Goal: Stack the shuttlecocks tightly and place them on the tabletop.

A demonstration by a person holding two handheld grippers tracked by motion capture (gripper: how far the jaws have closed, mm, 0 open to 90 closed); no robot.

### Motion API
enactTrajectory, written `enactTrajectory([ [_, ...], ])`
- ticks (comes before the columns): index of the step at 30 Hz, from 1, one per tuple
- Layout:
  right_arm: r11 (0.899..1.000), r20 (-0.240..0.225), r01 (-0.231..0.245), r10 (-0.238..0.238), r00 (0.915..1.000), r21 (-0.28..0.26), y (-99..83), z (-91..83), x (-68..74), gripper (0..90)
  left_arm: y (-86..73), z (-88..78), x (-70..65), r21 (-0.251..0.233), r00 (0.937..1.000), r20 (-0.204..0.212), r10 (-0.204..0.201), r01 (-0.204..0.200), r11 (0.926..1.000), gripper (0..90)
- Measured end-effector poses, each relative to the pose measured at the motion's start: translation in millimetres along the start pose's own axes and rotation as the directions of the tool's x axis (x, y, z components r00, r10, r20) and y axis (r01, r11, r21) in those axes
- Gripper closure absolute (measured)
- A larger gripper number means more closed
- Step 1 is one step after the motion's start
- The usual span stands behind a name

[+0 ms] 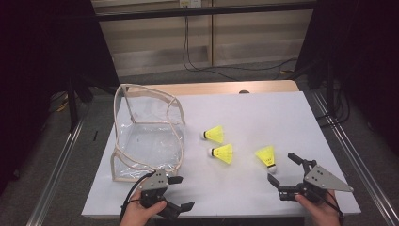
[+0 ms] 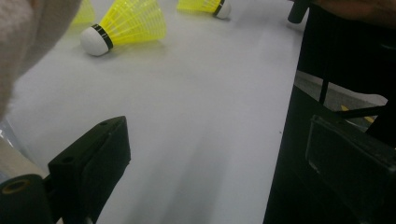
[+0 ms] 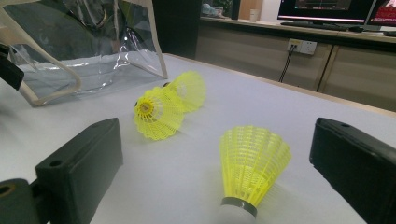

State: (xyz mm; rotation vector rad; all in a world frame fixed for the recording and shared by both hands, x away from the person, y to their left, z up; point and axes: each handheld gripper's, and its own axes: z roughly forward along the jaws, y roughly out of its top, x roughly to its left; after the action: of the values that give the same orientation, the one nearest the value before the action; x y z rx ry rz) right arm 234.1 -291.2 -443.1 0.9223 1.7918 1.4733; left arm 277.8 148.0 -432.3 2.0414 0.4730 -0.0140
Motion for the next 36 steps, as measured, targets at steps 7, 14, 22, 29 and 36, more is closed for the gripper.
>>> enactTrajectory([
  [7,1.000,0.005,-0.001,0.001,1.0000,0.001,0.0,-0.3,0.0,2.4,4.6,-3.2,-6.4,-0.014,0.9992,-0.010,0.038,-0.039,0.9991,7.4],
  [14,1.000,0.003,0.001,-0.001,1.0000,-0.001,0.2,-0.5,0.3,2.4,-2.9,-17.9,0.8,-0.023,0.9988,-0.046,0.018,-0.019,0.9996,5.9],
  [22,1.000,0.004,0.006,-0.006,1.0000,-0.002,0.6,0.0,0.5,2.4,-7.5,-30.6,10.1,-0.041,0.9957,-0.092,-0.004,0.000,0.9992,5.2],
  [29,1.000,0.005,0.000,0.000,1.0000,0.001,0.2,0.1,0.4,2.4,-8.9,-36.1,15.1,-0.046,0.9942,-0.106,-0.019,0.014,0.9988,5.9],
  [36,1.000,0.004,0.003,-0.003,1.0000,0.000,0.5,0.3,0.3,2.4,-8.9,-43.1,18.2,-0.054,0.9922,-0.123,-0.023,0.016,0.9984,6.8],
])
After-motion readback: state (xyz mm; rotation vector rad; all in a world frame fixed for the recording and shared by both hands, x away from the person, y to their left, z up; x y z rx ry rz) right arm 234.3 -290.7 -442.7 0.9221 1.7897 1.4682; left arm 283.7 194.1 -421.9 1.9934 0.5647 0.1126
